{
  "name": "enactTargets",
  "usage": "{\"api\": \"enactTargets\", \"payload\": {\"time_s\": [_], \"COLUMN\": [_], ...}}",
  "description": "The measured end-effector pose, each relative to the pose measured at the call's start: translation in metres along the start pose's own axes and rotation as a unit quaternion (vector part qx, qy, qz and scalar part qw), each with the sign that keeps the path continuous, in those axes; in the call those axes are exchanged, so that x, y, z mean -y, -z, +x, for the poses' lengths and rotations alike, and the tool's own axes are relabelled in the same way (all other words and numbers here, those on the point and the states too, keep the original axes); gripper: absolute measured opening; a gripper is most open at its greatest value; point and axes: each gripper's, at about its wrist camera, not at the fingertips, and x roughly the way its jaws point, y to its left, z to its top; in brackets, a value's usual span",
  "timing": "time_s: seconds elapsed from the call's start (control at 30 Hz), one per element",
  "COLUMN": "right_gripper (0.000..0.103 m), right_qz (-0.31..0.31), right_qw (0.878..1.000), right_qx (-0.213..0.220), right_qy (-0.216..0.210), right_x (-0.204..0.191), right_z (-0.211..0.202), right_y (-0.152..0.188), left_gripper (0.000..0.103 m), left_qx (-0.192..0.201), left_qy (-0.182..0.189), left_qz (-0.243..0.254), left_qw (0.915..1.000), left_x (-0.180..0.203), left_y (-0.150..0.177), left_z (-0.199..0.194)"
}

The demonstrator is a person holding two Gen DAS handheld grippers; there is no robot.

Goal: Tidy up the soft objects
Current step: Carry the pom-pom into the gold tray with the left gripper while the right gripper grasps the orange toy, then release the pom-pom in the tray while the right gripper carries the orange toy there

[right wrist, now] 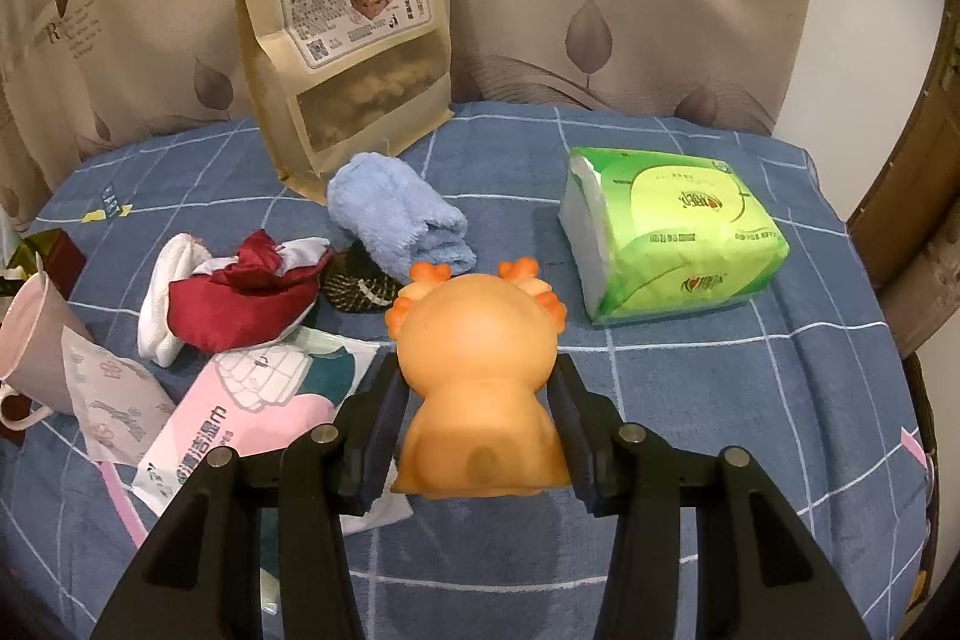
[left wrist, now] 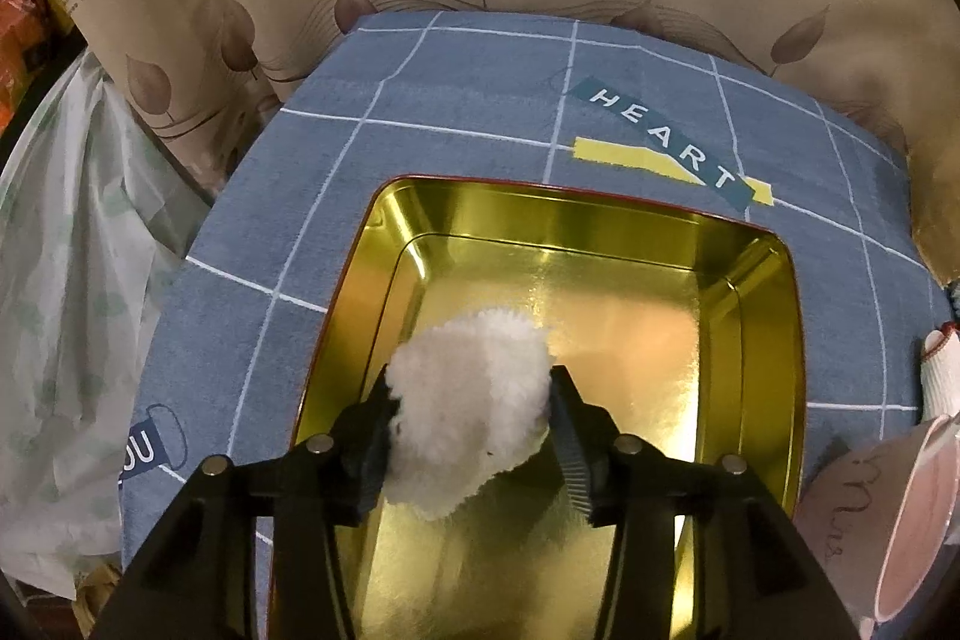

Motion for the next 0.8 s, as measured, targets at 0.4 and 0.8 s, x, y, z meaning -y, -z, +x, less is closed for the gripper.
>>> {"api": "enactTargets", "payload": {"time_s": [0.4, 0.8], "right_gripper": [0.044, 0.044], "right_qz": [-0.027, -0.099], "right_qw": [0.999, 0.991], "right_qx": [0.021, 0.043], "right_qy": [-0.016, -0.078], "right_x": [-0.033, -0.121], "right_z": [-0.019, -0.034], "right_y": [-0.012, -0.032], "left_gripper": [0.062, 0.062], "left_qx": [0.051, 0.090], "left_qy": [0.019, 0.004], "left_qz": [-0.012, -0.054], "left_qw": [0.9985, 0.9945], "left_x": [-0.013, -0.026], "left_y": [0.009, 0.071], "left_z": [-0.047, -0.088]}}
